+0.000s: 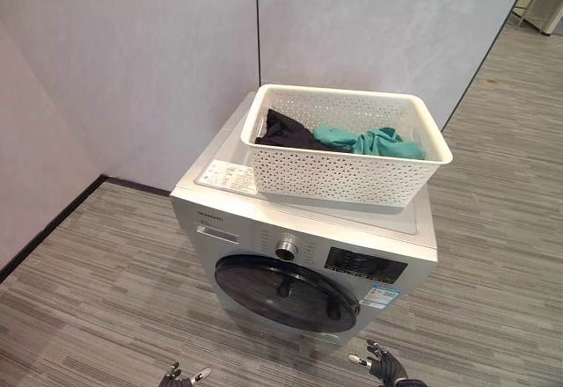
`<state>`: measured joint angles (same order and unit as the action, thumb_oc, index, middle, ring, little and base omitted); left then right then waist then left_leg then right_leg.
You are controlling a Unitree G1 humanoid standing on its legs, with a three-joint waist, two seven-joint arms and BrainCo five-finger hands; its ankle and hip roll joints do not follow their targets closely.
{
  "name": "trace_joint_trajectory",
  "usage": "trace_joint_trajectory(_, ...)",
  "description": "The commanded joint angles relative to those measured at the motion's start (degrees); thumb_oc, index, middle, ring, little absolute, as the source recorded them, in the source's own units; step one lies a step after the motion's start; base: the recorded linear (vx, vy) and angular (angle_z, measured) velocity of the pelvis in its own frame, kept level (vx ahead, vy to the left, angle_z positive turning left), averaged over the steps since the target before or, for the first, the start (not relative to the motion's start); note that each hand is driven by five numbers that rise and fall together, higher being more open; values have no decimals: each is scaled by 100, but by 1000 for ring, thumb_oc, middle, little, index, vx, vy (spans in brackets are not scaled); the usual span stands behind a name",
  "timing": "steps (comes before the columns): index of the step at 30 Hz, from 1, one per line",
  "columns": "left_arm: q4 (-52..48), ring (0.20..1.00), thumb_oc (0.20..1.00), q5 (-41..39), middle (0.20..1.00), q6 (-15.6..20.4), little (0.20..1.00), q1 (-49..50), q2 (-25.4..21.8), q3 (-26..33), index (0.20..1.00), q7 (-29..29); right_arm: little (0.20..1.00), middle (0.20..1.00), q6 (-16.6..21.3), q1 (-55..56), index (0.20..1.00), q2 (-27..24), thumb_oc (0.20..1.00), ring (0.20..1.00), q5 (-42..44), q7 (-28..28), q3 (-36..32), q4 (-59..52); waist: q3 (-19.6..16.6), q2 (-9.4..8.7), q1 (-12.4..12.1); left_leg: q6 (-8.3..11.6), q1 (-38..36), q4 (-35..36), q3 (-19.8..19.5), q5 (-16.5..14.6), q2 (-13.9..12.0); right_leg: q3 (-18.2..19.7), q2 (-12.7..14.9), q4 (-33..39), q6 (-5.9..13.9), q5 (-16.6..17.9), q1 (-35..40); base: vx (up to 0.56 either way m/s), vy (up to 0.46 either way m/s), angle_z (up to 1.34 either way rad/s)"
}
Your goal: Grab the laundry basket,head to the washer,open it,put in the laundry and shut it.
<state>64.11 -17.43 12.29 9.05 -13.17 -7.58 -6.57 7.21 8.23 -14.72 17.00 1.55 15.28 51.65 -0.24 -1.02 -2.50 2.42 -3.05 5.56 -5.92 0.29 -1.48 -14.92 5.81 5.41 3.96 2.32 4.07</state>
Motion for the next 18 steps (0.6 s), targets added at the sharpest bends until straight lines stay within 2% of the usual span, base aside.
trace_joint_trajectory(1, 201, 1000, 1000, 131, 1000, 134, 1000, -433, -38, -85, 1000, -190, 1000, 1000, 102, -281, 1000, -336, 1000, 1000, -382, -173, 26, -457, 208, -7, -186, 172, 18, -56, 298, -174, -321, 123, 263, -41, 327, -487, 274, -24, -45, 1)
trace_joint_trajectory(4, 39, 1000, 1000, 192, 1000, 120, 1000, -437, -121, -66, 1000, -231, 1000, 1000, 25, -331, 1000, -586, 1000, 1000, -870, -240, 137, -1085, 238, -40, -214, 201, 51, -56, 278, -142, -353, 104, 237, -41, 313, -508, 269, -28, -63, 1)
trace_joint_trajectory(5, -115, 1000, 1000, 236, 1000, 109, 1000, -441, -201, -15, 1000, -244, 1000, 1000, -19, -314, 1000, -806, 1000, 1000, -1255, -286, 147, -1619, 271, -57, -218, 224, 75, -56, 259, -120, -383, 106, 205, -41, 299, -530, 266, -47, -107, 4)
trace_joint_trajectory(9, -317, 1000, 1000, 224, 1000, 96, 1000, -494, -289, 27, 1000, -213, 1000, 1000, -73, -351, 1000, -1207, 1000, 1000, -1702, -295, 59, -2301, 359, -73, -224, 303, 158, -56, 175, -24, -478, 119, 98, -41, 220, -582, 231, -48, -107, 15)
trace_joint_trajectory(14, -441, 1000, 1000, 230, 1000, 105, 1000, -574, -285, -47, 1000, -187, 1000, 1000, -84, -575, 1000, -1459, 1000, 1000, -2288, -361, 259, -2511, 581, -89, -362, 462, 265, -56, 9, 225, -721, 69, -131, -41, 71, -708, 242, -79, -165, 14)
trace_joint_trajectory(16, -579, 1000, 1000, 192, 1000, 116, 1000, -616, -264, -157, 1000, -173, 1000, 1000, -115, -832, 1000, -1445, 1000, 1000, -2302, -353, 492, -2289, 712, -77, -474, 545, 459, -82, -161, 399, -783, -78, -224, -41, 10, -762, 196, -124, -169, 18)
trace_joint_trajectory(18, -586, 1000, 1000, 178, 1000, 105, 1000, -661, -244, -174, 1000, -170, 1000, 1000, -171, -938, 1000, -1400, 1000, 1000, -2321, -341, 605, -2190, 755, -61, -454, 588, 636, -64, -263, 521, -780, -213, -251, -41, -9, -797, 133, -117, -102, 43)
